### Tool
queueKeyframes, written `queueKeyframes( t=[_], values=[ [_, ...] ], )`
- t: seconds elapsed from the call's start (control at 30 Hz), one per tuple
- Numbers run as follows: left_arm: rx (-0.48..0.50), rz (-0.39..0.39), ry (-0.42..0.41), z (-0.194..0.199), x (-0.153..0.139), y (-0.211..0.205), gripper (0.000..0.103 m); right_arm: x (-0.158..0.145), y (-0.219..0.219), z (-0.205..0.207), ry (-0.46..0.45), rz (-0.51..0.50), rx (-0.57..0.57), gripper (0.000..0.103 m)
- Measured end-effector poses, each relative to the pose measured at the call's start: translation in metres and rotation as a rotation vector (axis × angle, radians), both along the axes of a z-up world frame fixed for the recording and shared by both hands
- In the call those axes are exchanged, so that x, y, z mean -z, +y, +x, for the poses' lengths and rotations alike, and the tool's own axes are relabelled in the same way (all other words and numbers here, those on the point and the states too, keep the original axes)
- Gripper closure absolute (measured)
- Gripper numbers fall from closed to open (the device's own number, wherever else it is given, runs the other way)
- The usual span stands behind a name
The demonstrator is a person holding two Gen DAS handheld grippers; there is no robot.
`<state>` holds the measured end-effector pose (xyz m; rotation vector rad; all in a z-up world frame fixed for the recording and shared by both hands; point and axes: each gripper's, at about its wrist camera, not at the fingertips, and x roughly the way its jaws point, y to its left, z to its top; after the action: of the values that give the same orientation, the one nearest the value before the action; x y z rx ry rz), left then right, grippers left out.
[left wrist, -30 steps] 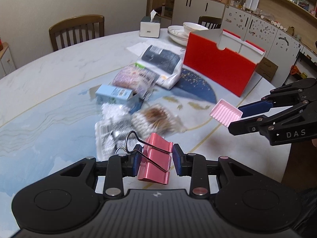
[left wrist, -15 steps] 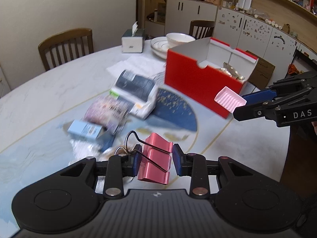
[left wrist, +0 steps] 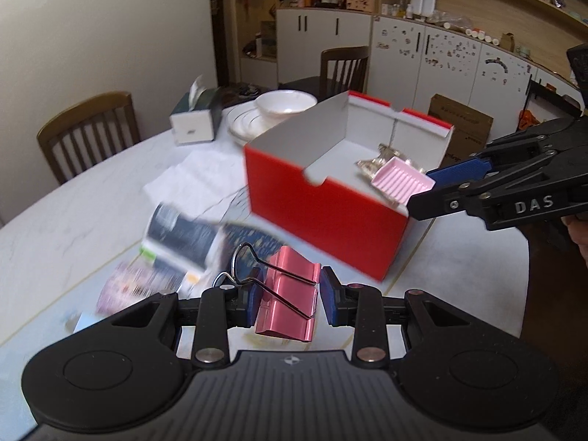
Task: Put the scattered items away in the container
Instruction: 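Carry the binder clip and sticky pad with both grippers over the red box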
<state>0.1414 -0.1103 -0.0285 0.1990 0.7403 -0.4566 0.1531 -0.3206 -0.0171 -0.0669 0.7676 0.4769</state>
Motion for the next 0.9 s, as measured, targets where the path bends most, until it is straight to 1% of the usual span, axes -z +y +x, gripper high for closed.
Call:
queueKeyframes(
  t=[0.3,0.6,0.7,0.9],
  values=[
    [0.046,0.019,-0.030,0.030,-0.007,-0.051,0.071,-0.001,-0.041,0.036,0.001,0.002,0.048,0.064],
    [0.073,0.051,-0.071,0.065,-0.017,-0.095,0.071,0.003,-0.068,0.070,-0.009,-0.054,0.048,0.064],
    [0.071,0.058,-0.072,0.080,-0.017,-0.106,0.071,0.006,-0.075,0.082,-0.011,-0.064,0.052,0.064],
    [0.068,0.071,-0.042,0.112,-0.010,-0.125,0.071,0.013,-0.085,0.112,0.009,-0.078,0.050,0.064]
  ],
)
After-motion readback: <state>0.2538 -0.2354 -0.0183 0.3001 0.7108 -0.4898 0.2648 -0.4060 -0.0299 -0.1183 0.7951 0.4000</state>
